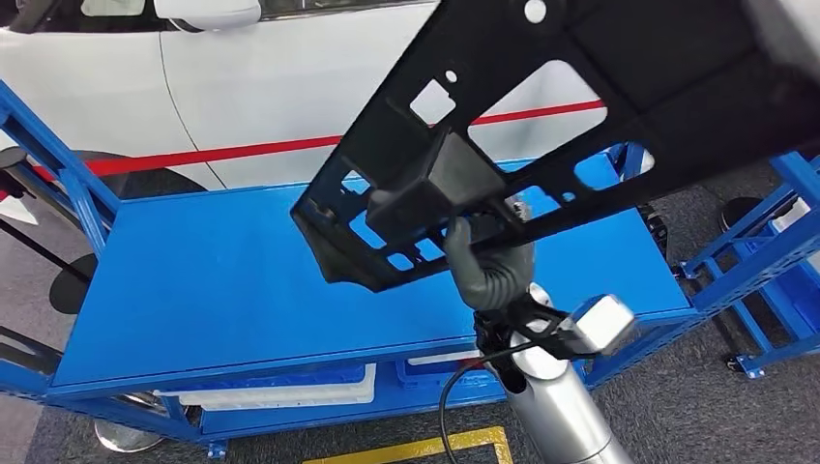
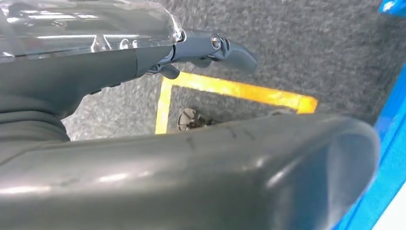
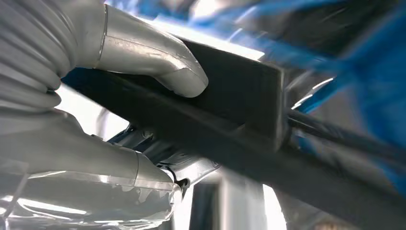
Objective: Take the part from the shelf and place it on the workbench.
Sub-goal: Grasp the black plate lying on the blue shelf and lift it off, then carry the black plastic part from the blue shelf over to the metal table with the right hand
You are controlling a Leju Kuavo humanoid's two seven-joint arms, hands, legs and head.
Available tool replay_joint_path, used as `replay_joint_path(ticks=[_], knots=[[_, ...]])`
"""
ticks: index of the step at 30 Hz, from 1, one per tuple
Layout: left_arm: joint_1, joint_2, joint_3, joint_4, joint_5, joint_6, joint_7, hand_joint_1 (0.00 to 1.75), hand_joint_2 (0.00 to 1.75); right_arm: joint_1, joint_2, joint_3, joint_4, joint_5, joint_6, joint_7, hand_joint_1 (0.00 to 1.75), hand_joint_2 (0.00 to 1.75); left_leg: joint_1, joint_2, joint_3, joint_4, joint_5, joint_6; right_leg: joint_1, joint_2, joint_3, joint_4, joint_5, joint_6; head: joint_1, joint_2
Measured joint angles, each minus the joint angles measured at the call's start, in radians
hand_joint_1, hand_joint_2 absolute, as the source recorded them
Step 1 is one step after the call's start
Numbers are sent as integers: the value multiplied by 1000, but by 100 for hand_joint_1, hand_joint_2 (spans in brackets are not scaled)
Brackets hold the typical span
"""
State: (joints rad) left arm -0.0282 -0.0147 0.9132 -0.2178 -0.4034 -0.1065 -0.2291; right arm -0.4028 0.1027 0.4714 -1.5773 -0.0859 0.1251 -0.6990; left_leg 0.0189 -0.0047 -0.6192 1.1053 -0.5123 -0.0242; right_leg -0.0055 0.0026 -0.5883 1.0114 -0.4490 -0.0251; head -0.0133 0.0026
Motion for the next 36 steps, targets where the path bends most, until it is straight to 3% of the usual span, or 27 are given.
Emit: replay_joint_path(ticks=[2, 3, 4, 5, 7, 9, 13, 15, 17, 18, 19, 20, 23, 25, 27, 29, 31, 33, 34, 35, 36], knots=[[1, -2, 7, 0, -5, 9, 24, 0, 0, 16, -3, -8, -45, -145, 175, 15, 175, 175, 1, 0, -56, 131, -66, -3, 3, -2, -1, 2, 1, -4, -1, 0], [2, -3, 10, 0, -9, 15, 38, 0, 0, 23, -6, -10, -60, -222, 254, 31, 175, 175, 1, 0, -76, 178, -82, -4, 5, -2, -3, 5, 0, -5, 0, 0], [3, -5, 13, 0, -12, 22, 51, 0, 0, 27, -9, -10, -72, -294, 322, 54, 175, 175, 1, 0, -81, 191, -78, -3, 5, -2, -5, 8, 0, -5, 0, 0], [3, -8, 16, 0, -14, 31, 65, 0, 0, 29, -12, -10, -84, -357, 379, 82, 175, 175, 1, 0, -66, 164, -55, -2, 6, -1, -6, 12, -1, -6, 0, 0], [2, -16, 21, 0, -22, 49, 90, 0, 0, 26, -17, -9, -105, -425, 449, 140, 175, 175, 0, 0, 0, 34, 6, 5, 7, 0, -9, 19, -3, -4, 0, 0], [-2, -26, 24, 0, -32, 62, 111, 0, 0, 22, -22, -6, -118, -442, 479, 192, 175, 175, -4, -1, 46, -58, 37, 13, 10, 2, -12, 24, -3, 3, 0, 0], [-7, -46, 28, 0, -36, 68, 134, 0, 0, 25, -34, 6, -128, -421, 483, 235, 175, 175, -5, -2, 45, -81, 56, 33, 9, 3, -20, 29, -4, 26, 1, 0], [-8, -55, 34, 0, -32, 63, 138, 0, 0, 29, -39, 10, -134, -397, 480, 238, 175, 175, 1, 2, 36, -89, 71, 44, 6, 3, -44, 88, -59, 39, 5, 0], [-10, -62, 39, 0, -29, 57, 138, 0, 0, 35, -41, 16, -141, -367, 469, 239, 175, 175, 1, 3, 21, -89, 82, 49, 0, 2, -85, 207, -141, 51, 8, 0], [-11, -66, 40, 0, -29, 55, 139, 0, 0, 39, -42, 20, -144, -356, 464, 239, 175, 175, 0, 4, 13, -88, 87, 48, -3, 2, -99, 258, -166, 55, 8, 0], [-12, -70, 42, 0, -29, 55, 138, 0, 0, 41, -42, 25, -146, -348, 461, 239, 175, 175, 0, 4, 6, -87, 92, 47, -6, 2, -98, 281, -172, 58, 8, 0], [-12, -73, 43, 0, -29, 55, 138, 0, 0, 43, -42, 28, -147, -344, 459, 239, 175, 175, 0, 4, -1, -86, 97, 45, -8, 1, -78, 266, -160, 60, 8, 0], [-14, -81, 47, 0, -29, 54, 134, 0, 0, 41, -42, 38, -152, -336, 456, 241, 175, 175, 1, 2, -15, -83, 111, 34, -10, 1, 52, 73, -92, 55, 8, 0], [-14, -85, 50, 0, -29, 54, 132, 0, 0, 40, -42, 42, -156, -335, 455, 241, 175, 175, 0, 0, -18, -84, 122, 21, -4, 4, 89, 4, -75, 44, 8, 0], [-13, -86, 51, 0, -29, 54, 131, 0, 0, 39, -41, 44, -157, -335, 454, 241, 175, 175, -1, -1, -20, -89, 136, 6, 0, 5, 80, 1, -65, 31, 9, 0], [-13, -87, 54, 0, -30, 54, 128, 0, 0, 36, -41, 46, -157, -335, 455, 241, 175, 175, 1, -2, -33, -74, 116, -4, -3, 1, 67, -4, -49, 13, 8, 0], [-13, -87, 56, 0, -34, 54, 121, 0, 0, 33, -41, 48, -156, -335, 454, 240, 175, 175, 3, -1, -65, 16, 31, -9, -4, -4, 46, -7, -29, -2, 7, 0], [-14, -87, 57, 0, -42, 53, 114, 0, 0, 33, -41, 51, -153, -335, 450, 238, 175, 175, 3, 0, -100, 151, -53, -13, 1, -4, 21, -5, -12, -7, 6, 0], [-14, -86, 57, 0, -48, 52, 111, 0, 0, 34, -43, 51, -151, -336, 447, 235, 175, 175, 3, 0, -102, 195, -64, -13, 4, -5, 8, -3, -3, -8, 6, 0], [-14, -85, 57, 0, -56, 50, 109, 0, 0, 34, -45, 51, -151, -336, 443, 231, 175, 175, 2, 0, -88, 203, -54, -10, 7, -5, -4, 0, 4, -8, 6, 0], [-14, -84, 56, 0, -66, 48, 108, 0, 0, 35, -47, 52, -151, -337, 438, 228, 175, 175, 1, 0, -55, 172, -29, -6, 9, -5, -16, 4, 10, -8, 6, 0]])
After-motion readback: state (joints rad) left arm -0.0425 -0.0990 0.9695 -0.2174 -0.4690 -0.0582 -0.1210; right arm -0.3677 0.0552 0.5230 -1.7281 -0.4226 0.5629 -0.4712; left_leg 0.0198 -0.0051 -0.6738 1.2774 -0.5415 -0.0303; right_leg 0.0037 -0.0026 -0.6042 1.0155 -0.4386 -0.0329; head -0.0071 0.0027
